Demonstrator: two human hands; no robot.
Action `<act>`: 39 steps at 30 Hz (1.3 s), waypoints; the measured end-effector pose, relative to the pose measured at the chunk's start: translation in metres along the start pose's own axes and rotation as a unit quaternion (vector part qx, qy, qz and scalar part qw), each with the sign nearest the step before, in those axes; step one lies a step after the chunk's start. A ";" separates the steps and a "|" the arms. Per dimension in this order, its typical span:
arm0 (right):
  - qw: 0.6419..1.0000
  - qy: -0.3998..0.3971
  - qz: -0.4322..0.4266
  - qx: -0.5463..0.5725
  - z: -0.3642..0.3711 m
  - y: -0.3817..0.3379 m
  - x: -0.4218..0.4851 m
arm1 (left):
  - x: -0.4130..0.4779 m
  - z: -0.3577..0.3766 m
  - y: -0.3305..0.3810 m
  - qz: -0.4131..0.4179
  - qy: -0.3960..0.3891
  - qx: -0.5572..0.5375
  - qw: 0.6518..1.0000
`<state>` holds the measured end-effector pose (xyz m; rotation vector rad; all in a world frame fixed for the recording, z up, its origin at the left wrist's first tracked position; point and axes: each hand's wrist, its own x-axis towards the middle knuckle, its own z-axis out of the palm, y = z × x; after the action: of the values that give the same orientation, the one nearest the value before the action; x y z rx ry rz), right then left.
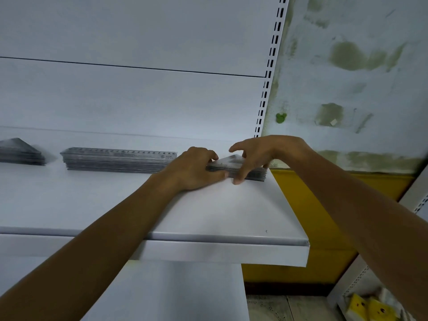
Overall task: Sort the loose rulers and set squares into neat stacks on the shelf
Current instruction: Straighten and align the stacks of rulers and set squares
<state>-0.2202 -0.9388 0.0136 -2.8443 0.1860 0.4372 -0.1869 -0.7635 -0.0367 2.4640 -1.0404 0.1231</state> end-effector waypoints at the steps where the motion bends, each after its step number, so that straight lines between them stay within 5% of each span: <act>1: 1.000 0.009 0.001 0.005 0.001 0.005 -0.005 | 0.000 -0.001 -0.001 0.000 0.000 0.000 1.000; 26: 0.986 0.140 -0.010 -0.090 0.020 0.030 -0.036 | 0.000 -0.006 -0.001 -0.011 0.001 0.053 0.999; 39: 0.998 0.038 -0.031 -0.045 0.003 0.031 -0.033 | 0.001 0.000 0.002 -0.026 0.037 0.012 0.999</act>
<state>-0.2570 -0.9650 0.0136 -2.9492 0.0957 0.3320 -0.1877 -0.7653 -0.0352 2.4862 -0.9492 0.2111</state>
